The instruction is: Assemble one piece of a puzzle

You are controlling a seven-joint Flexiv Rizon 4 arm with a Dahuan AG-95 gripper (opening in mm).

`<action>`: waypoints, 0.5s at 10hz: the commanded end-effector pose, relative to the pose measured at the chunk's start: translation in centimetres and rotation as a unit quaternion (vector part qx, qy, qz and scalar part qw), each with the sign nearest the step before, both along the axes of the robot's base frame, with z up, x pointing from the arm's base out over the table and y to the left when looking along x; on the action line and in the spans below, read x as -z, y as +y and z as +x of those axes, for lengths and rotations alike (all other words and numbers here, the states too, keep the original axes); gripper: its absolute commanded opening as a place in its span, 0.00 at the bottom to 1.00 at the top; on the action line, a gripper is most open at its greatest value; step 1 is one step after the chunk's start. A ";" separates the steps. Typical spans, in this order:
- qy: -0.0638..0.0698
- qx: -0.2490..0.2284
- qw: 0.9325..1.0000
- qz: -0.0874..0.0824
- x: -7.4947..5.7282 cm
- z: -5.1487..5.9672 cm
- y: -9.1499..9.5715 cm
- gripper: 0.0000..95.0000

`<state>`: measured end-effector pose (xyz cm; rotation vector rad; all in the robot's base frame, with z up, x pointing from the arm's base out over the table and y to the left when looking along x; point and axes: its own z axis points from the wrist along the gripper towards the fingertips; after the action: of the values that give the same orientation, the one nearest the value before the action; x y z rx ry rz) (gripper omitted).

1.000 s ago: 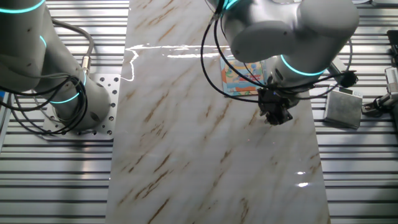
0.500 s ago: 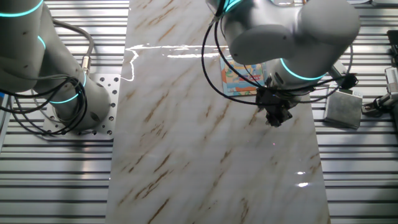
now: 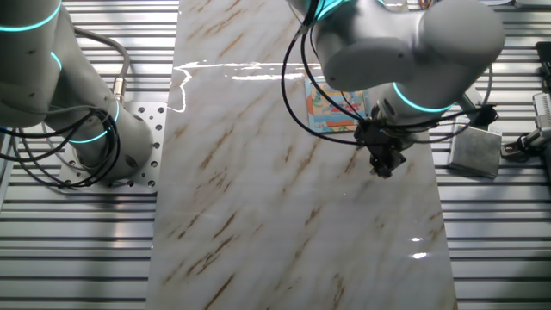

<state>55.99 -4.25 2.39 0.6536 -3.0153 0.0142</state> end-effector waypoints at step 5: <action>0.000 -0.003 1.000 -0.008 -1.0 0.2 -5.4 0.40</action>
<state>56.27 -9.60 3.33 0.6555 -3.0116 0.0383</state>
